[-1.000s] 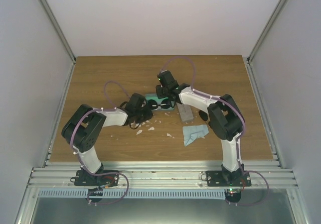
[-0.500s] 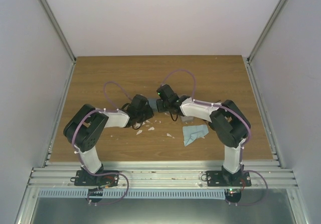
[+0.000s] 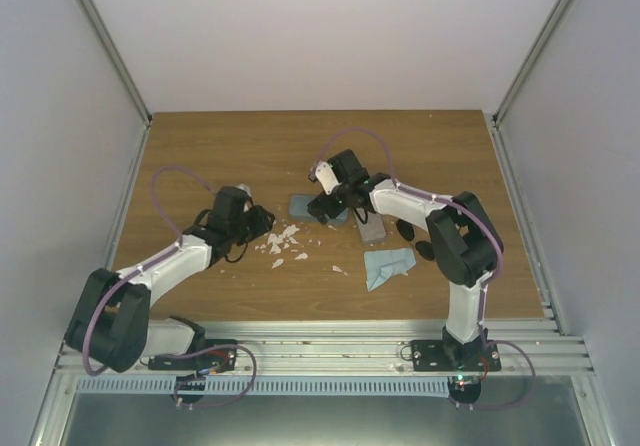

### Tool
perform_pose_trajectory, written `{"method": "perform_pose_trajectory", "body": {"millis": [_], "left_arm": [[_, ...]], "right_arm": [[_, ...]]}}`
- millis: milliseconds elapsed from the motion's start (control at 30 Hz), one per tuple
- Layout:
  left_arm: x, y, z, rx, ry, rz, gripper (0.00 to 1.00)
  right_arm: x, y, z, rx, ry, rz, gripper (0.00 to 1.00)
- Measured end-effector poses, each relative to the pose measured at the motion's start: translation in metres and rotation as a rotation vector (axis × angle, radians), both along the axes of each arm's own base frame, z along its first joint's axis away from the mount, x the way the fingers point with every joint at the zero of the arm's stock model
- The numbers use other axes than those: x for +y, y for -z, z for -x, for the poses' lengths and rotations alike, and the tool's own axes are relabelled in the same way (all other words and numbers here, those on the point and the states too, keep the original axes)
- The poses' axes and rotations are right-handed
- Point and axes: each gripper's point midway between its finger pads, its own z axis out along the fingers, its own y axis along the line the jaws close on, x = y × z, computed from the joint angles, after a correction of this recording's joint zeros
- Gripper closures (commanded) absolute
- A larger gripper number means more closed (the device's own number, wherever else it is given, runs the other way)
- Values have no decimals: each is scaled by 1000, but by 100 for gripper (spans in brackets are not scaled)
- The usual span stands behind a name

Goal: Organize the sunglasses
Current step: Close the sunglasses case at the center of the board, then move the sunglasses case at the center of the board.

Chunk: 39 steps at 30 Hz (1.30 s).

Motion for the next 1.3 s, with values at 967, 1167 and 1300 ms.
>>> {"method": "perform_pose_trajectory", "body": {"millis": [967, 1167, 1300], "left_arm": [[34, -12, 21, 27, 50, 81, 60], [37, -14, 22, 21, 48, 77, 60], [37, -14, 22, 21, 48, 75, 60]], "right_arm": [[21, 46, -19, -8, -223, 153, 19], [26, 52, -23, 22, -190, 126, 32], [26, 51, -29, 33, -138, 108, 49]]}}
